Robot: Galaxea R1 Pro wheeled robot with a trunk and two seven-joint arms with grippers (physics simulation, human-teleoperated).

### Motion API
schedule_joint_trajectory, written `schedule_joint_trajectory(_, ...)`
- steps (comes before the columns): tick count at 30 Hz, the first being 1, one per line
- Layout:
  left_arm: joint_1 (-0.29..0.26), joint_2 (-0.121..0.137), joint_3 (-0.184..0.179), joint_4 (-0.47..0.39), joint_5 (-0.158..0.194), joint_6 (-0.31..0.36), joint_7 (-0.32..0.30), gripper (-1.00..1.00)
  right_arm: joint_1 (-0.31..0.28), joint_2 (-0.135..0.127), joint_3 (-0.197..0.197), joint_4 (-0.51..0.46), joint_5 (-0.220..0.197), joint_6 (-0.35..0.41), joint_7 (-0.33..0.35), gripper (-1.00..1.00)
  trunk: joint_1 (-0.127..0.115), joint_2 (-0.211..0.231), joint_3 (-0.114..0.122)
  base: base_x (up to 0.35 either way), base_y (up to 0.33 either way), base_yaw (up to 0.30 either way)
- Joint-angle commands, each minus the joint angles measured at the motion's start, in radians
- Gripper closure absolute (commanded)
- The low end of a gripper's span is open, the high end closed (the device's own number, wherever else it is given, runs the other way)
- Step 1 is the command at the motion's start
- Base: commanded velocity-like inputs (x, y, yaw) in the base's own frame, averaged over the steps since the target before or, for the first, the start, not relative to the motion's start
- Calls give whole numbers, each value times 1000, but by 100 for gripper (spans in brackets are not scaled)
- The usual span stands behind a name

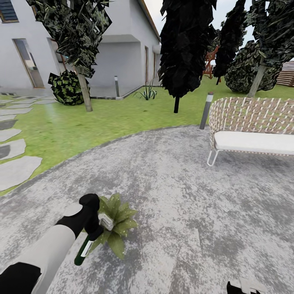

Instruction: Pick up the pesticide atomizer in the garden and spray insectifuge to fully cover both potted plants in the garden.

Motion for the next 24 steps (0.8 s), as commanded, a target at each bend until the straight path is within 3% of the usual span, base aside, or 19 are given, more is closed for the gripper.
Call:
schedule_joint_trajectory(1,10,4,-2,-10,-4,9,-10,100,-1,7,-7,-1,10,-3,-5,-100,0,0,-1,0,0,0)
schedule_joint_trajectory(7,10,0,-2,-14,-2,9,-9,100,-1,8,-7,-1,10,-4,-6,-100,0,0,-1,-203,-111,167)
schedule_joint_trajectory(13,10,3,-2,-14,-2,9,-9,100,-1,9,-7,-3,10,-5,-5,-100,0,0,-1,-300,-8,15)
schedule_joint_trajectory(21,9,8,-2,-14,-8,10,-8,100,-1,9,-7,-1,10,-4,-5,-100,0,0,-1,-31,0,169)
schedule_joint_trajectory(24,9,10,2,-14,-7,10,39,100,-1,9,-7,0,10,-3,-5,-100,0,0,-1,0,0,24)
